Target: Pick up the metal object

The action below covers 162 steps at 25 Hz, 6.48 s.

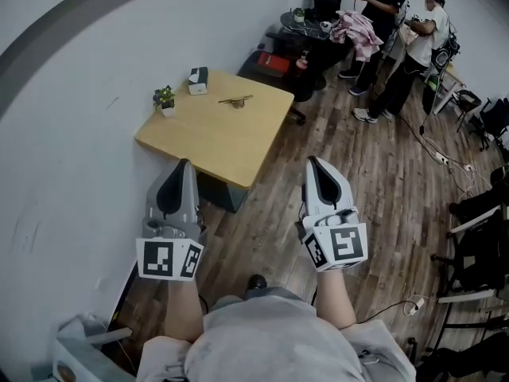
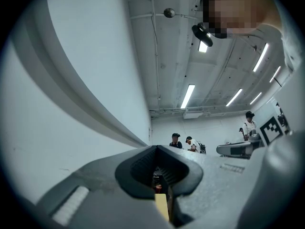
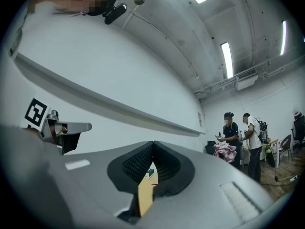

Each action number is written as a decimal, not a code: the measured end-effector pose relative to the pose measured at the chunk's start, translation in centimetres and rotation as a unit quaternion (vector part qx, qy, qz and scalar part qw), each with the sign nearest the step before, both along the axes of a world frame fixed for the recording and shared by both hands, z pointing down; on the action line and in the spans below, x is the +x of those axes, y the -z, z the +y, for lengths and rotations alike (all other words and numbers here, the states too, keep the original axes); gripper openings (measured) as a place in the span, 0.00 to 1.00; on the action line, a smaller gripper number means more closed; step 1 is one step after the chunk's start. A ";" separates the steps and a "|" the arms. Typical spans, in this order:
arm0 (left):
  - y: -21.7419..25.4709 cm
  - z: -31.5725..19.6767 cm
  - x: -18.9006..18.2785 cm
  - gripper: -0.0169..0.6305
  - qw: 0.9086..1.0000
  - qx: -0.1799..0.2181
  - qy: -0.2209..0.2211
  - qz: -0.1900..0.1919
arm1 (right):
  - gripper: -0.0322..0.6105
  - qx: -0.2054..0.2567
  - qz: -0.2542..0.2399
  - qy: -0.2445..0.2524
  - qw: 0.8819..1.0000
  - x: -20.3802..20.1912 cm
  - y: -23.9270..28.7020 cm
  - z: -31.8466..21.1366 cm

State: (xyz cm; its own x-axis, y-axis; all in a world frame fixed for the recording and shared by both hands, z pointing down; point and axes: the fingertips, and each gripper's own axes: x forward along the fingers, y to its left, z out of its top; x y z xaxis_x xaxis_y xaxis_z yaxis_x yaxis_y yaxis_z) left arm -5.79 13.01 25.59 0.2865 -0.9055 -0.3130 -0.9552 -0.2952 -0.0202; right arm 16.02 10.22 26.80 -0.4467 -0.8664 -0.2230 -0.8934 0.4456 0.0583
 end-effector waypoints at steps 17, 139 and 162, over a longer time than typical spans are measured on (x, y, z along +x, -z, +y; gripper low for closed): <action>-1.4 -8.6 -0.5 0.03 1.000 -0.012 0.000 0.014 | 0.05 -0.016 -0.001 0.001 1.000 0.0 -1.4 -8.5; -46.7 -62.3 2.2 0.61 0.824 -0.540 0.172 -0.016 | 0.05 -0.227 0.042 0.033 0.972 -2.8 -19.4 -57.1; -37.8 -60.0 2.4 0.49 0.886 -0.453 0.034 -0.098 | 0.05 -0.204 0.031 0.054 0.977 -5.3 -17.1 -54.6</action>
